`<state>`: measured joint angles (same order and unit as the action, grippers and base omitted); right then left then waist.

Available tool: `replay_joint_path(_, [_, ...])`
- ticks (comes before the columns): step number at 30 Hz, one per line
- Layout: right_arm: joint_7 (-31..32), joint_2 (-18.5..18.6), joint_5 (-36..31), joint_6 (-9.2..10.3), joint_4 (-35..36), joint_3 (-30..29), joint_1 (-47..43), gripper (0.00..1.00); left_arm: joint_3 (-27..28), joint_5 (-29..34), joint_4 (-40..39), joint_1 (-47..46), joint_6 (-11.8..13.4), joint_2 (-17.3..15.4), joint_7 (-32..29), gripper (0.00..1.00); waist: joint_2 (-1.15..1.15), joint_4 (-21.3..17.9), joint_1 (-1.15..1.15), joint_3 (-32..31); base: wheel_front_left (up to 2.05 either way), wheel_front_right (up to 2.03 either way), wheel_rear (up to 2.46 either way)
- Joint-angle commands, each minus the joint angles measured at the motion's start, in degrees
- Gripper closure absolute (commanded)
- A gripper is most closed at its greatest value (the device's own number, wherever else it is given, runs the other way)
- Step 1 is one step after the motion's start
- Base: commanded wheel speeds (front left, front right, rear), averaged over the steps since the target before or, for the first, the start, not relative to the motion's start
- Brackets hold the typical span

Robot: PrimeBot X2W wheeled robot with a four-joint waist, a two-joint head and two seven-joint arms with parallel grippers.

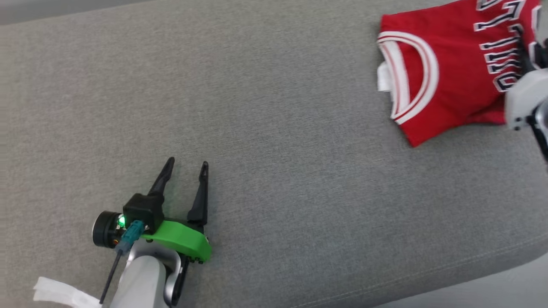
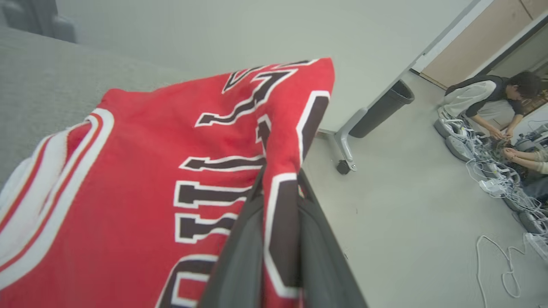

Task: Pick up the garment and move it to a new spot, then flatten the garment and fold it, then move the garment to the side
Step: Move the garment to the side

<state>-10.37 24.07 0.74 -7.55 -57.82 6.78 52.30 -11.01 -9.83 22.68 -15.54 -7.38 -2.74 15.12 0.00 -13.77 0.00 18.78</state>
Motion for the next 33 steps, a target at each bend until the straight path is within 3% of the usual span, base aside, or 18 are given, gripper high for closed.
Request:
replay_joint_path(1, [0.57, 2.06, -1.47, 0.14, -1.13, -1.81, 0.02, 1.00, -1.14, 0.26, -0.01, -1.23, -0.19, -0.26, -0.01, 0.00, 0.00, 4.78, 0.00, 1.52, 0.00, 0.00, 0.00])
replay_joint_path(2, [0.56, 3.36, -3.04, 0.14, -1.40, -3.83, 0.07, 1.00, -1.56, 0.30, -0.04, -1.33, -0.19, -0.27, -0.02, 0.00, 0.00, 5.52, 0.00, 1.59, 0.00, 0.00, 0.00])
replay_joint_path(3, [0.22, 4.23, -4.35, 0.14, -1.39, -5.87, 0.14, 0.63, -1.33, 0.31, -0.06, -1.16, -0.19, -0.28, -0.01, 0.00, 0.00, 5.91, 0.00, 1.56, 0.00, 0.00, 0.00])
replay_joint_path(4, [-0.40, 5.13, -5.84, 0.14, -1.05, -8.63, 0.22, 0.00, -0.81, 0.15, -0.16, -0.96, -0.18, -0.47, -0.02, 0.00, 0.00, 6.27, 0.00, 1.70, 0.00, 0.00, 0.00])
replay_joint_path(9, [-1.97, 2.21, -12.10, 0.13, 1.03, -21.15, -1.61, 0.00, 0.35, 0.46, -0.44, -0.48, -0.19, -0.27, -0.02, 0.00, 0.00, 7.00, 0.00, 1.79, 0.00, 0.00, 0.00])
replay_joint_path(14, [-4.55, -8.46, -15.54, 0.13, 7.40, -27.23, -3.64, 0.00, 3.15, 0.51, -0.93, 0.29, 0.42, -0.28, -0.01, 0.00, 0.00, 6.77, 0.00, 0.71, 0.00, 0.00, 0.00])
replay_joint_path(17, [-4.82, -15.25, -13.21, 0.13, 13.10, -25.92, -5.40, 0.00, 4.66, 0.97, -1.56, 0.65, 1.50, -0.27, -0.02, 0.00, 0.00, 6.77, 0.00, -0.07, 0.00, 0.00, 0.00])
replay_joint_path(20, [-4.79, -19.07, -8.57, 0.13, 19.38, -21.78, -11.04, 0.00, 5.93, 0.77, -2.07, 0.93, 2.33, -0.28, -0.02, 0.00, 0.00, 7.68, 0.00, -1.13, 0.00, 0.00, 0.00])
replay_joint_path(26, [-4.82, -20.87, -0.82, 0.13, 29.00, -13.99, -22.56, 0.00, 7.19, 1.60, -3.02, 2.16, 3.47, -0.29, -0.01, 0.00, 0.00, 10.66, 0.00, -3.64, 0.00, 0.00, 0.00])
replay_joint_path(33, [-4.81, -21.00, 6.84, 0.12, 32.28, -8.72, -31.36, 0.00, 8.63, 2.26, -2.85, 4.81, 4.59, -0.27, -0.02, 0.00, 0.00, 14.01, 0.00, -7.04, 0.00, 0.00, 0.00])
